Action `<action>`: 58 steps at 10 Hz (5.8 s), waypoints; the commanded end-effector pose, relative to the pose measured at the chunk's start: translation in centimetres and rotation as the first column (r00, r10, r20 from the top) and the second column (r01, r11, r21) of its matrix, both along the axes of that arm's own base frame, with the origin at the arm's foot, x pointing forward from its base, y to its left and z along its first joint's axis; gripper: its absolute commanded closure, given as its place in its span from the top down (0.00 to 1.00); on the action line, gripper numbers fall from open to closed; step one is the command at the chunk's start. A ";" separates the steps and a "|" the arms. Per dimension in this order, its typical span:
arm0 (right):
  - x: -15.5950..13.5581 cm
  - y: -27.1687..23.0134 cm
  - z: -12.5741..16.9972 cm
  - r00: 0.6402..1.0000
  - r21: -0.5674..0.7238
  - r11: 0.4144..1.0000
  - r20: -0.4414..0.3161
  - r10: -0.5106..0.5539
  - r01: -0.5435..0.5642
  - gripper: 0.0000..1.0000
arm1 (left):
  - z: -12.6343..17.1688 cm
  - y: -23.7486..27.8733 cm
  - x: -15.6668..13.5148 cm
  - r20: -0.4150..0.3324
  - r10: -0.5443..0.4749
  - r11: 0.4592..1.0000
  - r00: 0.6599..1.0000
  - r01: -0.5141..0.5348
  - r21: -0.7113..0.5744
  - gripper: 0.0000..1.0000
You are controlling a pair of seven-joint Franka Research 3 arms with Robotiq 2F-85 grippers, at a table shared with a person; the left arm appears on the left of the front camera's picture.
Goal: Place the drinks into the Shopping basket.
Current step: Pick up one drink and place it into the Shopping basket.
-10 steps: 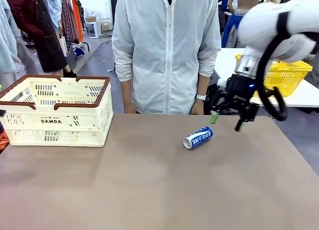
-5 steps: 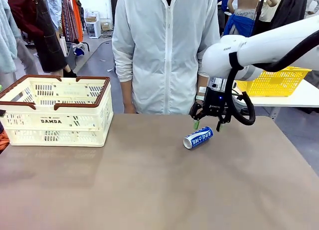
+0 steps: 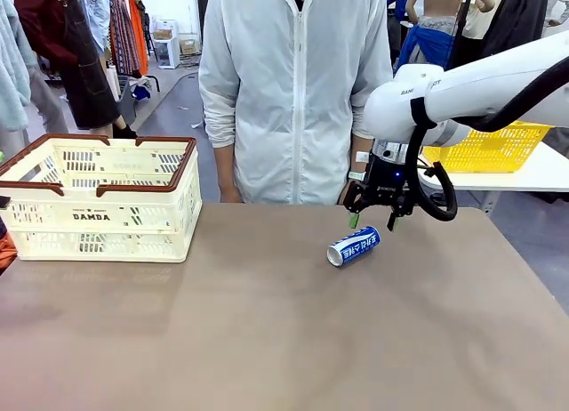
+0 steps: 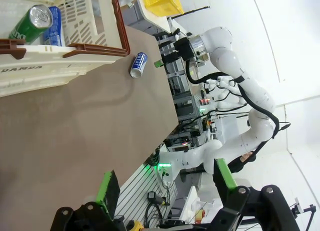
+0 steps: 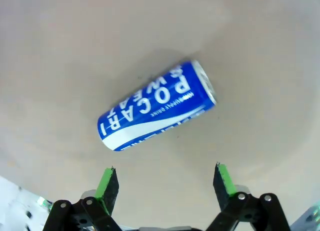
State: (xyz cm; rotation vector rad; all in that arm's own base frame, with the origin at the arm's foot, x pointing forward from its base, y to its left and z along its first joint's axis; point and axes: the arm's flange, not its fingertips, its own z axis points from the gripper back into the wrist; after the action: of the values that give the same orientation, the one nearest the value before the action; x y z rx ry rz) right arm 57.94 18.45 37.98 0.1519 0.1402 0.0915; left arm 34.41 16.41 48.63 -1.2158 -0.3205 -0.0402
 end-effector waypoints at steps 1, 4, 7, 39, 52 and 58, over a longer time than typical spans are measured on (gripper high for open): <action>1.3 -0.9 -0.5 0.885 0.120 0.883 0.176 0.431 -0.454 1.00 | 0.2 -0.1 -0.2 0.002 0.008 1.000 1.000 -0.008 -0.016 1.00; 1.1 -0.9 -0.7 0.332 0.063 0.331 0.336 0.881 -0.942 1.00 | 0.2 -0.1 -0.2 0.002 0.008 1.000 1.000 -0.008 -0.016 1.00; -0.8 0.4 -1.1 -0.298 -0.105 -0.291 0.563 0.771 -0.951 1.00 | 0.2 -0.1 -0.2 0.002 0.008 1.000 1.000 -0.008 -0.016 1.00; -4.9 6.6 4.0 0.893 0.380 0.820 0.319 0.318 -0.428 0.00 | 0.2 -0.1 -0.2 0.002 0.008 1.000 1.000 -0.008 -0.016 1.00; -16.8 11.3 6.9 0.986 0.264 0.965 0.161 -0.041 -0.003 0.00 | 0.2 -0.1 -0.2 0.002 0.008 1.000 1.000 -0.008 -0.016 1.00; -19.6 21.7 1.6 0.986 0.113 0.992 0.151 -0.065 0.049 0.00 | 0.2 -0.1 -0.2 0.002 0.008 1.000 1.000 -0.008 -0.016 1.00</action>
State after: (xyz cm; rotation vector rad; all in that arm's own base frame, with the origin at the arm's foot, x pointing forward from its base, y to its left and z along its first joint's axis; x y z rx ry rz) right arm 35.69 37.70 39.86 0.2761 -0.0226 0.0610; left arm 34.39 16.44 48.62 -1.2154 -0.3210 -0.0389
